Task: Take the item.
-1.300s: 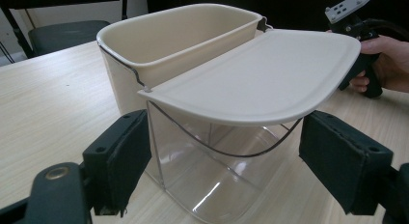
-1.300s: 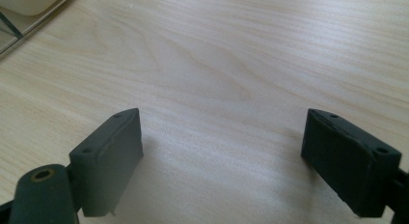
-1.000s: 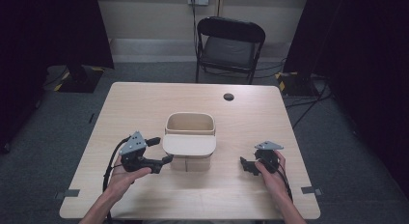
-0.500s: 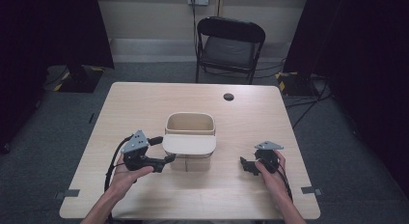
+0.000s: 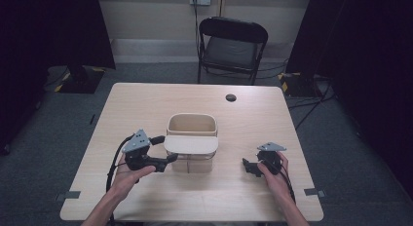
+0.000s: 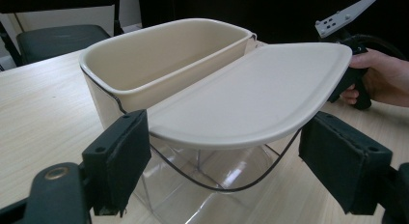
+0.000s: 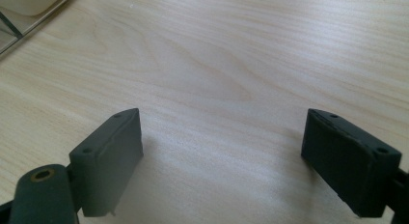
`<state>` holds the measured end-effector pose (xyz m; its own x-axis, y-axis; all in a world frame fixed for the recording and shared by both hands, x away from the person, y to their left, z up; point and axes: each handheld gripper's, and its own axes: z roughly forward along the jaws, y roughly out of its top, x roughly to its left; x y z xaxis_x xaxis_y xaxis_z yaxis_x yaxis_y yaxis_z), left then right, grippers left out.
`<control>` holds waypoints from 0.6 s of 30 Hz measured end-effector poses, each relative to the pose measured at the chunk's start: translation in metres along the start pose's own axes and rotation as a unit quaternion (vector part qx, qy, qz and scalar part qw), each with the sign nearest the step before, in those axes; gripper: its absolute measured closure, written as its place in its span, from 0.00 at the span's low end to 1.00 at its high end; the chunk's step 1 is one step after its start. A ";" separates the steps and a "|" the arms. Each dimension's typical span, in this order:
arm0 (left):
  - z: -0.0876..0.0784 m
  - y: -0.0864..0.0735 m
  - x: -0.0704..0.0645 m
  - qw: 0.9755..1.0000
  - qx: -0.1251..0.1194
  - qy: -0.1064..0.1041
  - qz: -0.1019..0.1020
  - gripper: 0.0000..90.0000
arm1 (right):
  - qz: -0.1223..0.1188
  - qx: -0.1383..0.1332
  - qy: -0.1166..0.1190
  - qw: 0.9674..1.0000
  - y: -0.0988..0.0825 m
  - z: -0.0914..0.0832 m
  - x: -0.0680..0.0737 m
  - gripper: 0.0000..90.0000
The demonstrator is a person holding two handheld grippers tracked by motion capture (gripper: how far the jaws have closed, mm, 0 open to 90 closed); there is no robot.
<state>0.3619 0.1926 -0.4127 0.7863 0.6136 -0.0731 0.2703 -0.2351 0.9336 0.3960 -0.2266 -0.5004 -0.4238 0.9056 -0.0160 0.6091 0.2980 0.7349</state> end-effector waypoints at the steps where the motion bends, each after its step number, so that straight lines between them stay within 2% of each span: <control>1: 0.000 0.000 0.000 1.000 0.000 0.000 0.000 0.20 | 0.000 0.000 0.000 1.000 0.000 0.000 0.000 0.15; 4: 0.000 0.000 0.000 1.000 -0.002 0.000 -0.005 0.20 | 0.000 0.000 0.000 1.000 0.000 0.000 0.000 0.15; 13: 0.001 0.002 0.001 1.000 0.000 0.005 -0.002 0.20 | 0.000 0.000 0.000 1.000 0.000 0.000 0.000 0.15; 18: 0.002 0.003 0.002 1.000 -0.001 0.001 0.001 0.20 | 0.000 0.000 0.000 1.000 0.000 0.000 0.000 0.15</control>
<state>0.3652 0.1922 -0.4109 0.7850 0.6155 -0.0707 0.2684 -0.2349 0.9342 0.3960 -0.2266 -0.5003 -0.4238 0.9056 -0.0159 0.6092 0.2980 0.7349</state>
